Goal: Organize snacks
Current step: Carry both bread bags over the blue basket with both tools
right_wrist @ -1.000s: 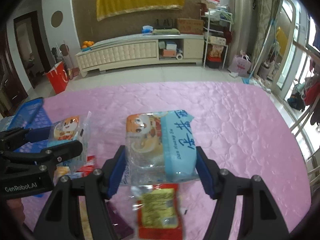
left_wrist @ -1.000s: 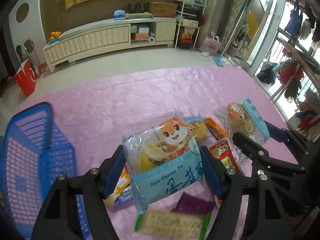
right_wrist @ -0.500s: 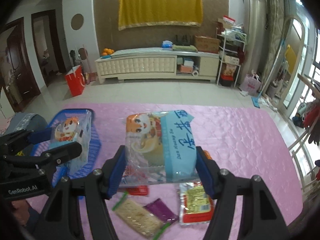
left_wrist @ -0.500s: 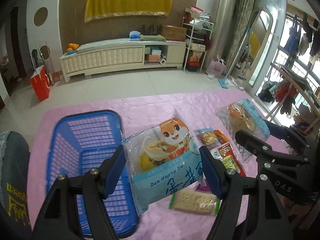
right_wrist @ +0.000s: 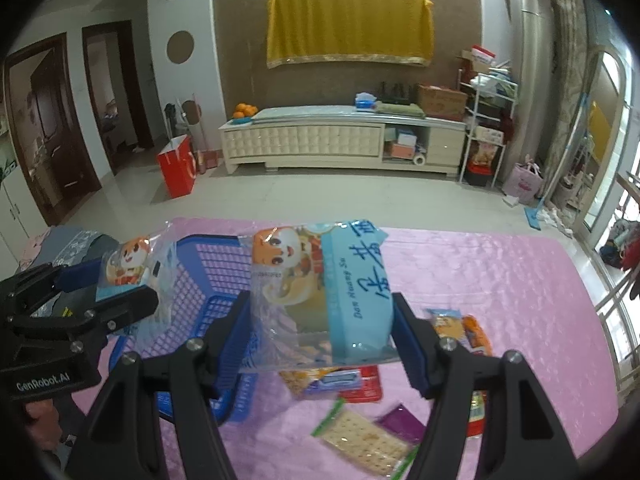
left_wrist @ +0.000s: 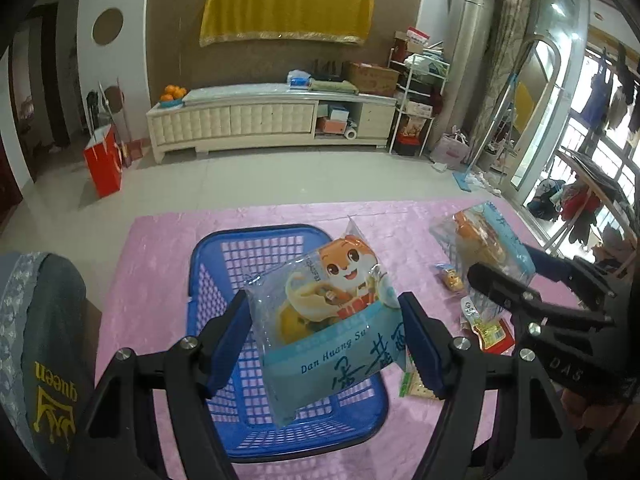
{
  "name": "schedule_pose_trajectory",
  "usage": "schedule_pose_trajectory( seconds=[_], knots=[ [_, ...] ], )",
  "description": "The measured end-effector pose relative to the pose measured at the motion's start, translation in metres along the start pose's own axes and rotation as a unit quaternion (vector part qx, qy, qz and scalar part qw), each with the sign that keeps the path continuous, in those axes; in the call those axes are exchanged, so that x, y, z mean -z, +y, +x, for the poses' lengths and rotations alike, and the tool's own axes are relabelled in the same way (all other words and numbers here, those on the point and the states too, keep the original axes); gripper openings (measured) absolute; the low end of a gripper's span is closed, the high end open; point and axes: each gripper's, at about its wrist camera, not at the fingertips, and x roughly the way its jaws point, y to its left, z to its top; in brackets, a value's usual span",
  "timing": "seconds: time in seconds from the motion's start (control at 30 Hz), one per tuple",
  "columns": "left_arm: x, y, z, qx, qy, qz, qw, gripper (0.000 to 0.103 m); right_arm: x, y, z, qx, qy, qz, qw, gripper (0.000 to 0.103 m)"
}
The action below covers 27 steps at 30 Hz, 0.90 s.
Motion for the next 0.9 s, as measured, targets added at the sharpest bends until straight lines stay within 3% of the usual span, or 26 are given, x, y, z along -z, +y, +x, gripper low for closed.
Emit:
schedule_pose_trajectory(
  seconds=[0.5,0.9],
  knots=[
    [-0.016,0.046,0.055,-0.012,0.065,0.013,0.9977,0.071,-0.017,0.033,0.067,-0.073,0.073,-0.021,0.994,0.071],
    [-0.027,0.078,0.104,-0.012,0.107,0.017,0.994,0.072,-0.028,0.059,0.118,-0.102,0.105,-0.096,0.985,0.071]
  ],
)
